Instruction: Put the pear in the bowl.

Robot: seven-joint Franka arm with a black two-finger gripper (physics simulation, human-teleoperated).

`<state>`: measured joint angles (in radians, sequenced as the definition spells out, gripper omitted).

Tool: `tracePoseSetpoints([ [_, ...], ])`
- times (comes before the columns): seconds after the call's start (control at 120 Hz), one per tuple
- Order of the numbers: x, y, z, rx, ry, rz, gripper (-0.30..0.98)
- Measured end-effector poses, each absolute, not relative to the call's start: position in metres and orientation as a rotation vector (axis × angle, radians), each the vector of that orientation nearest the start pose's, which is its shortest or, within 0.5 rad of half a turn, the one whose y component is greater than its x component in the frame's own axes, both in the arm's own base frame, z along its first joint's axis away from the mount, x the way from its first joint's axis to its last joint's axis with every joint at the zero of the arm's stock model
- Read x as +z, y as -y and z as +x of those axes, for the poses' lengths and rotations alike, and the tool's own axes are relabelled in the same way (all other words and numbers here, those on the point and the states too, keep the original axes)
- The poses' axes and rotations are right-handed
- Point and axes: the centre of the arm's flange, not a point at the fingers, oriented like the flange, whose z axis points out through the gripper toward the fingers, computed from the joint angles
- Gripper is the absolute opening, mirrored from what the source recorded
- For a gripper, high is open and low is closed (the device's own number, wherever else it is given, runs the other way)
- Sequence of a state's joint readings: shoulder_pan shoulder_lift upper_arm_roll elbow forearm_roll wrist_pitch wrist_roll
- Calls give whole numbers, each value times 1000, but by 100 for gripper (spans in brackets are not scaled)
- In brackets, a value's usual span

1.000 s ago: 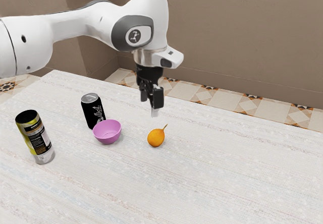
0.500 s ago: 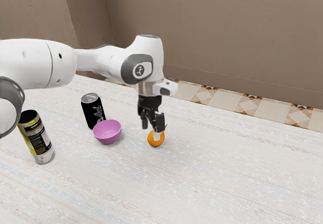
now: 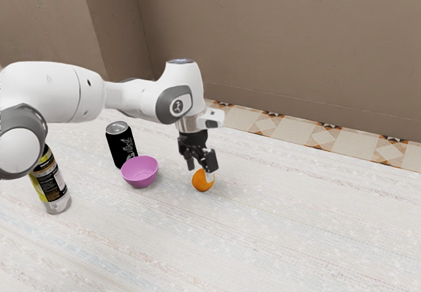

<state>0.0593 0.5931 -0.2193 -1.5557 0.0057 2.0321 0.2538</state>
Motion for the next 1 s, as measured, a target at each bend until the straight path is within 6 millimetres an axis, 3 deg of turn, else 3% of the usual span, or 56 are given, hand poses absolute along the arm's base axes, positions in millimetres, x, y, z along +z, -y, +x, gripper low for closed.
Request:
tracePoseSetpoints([
  [0.267,276,82,692,153,-579,-3223,69],
  [0.633,260,71,701,129,-534,-3232,68],
  [1.0,262,70,706,85,-506,-3252,37],
])
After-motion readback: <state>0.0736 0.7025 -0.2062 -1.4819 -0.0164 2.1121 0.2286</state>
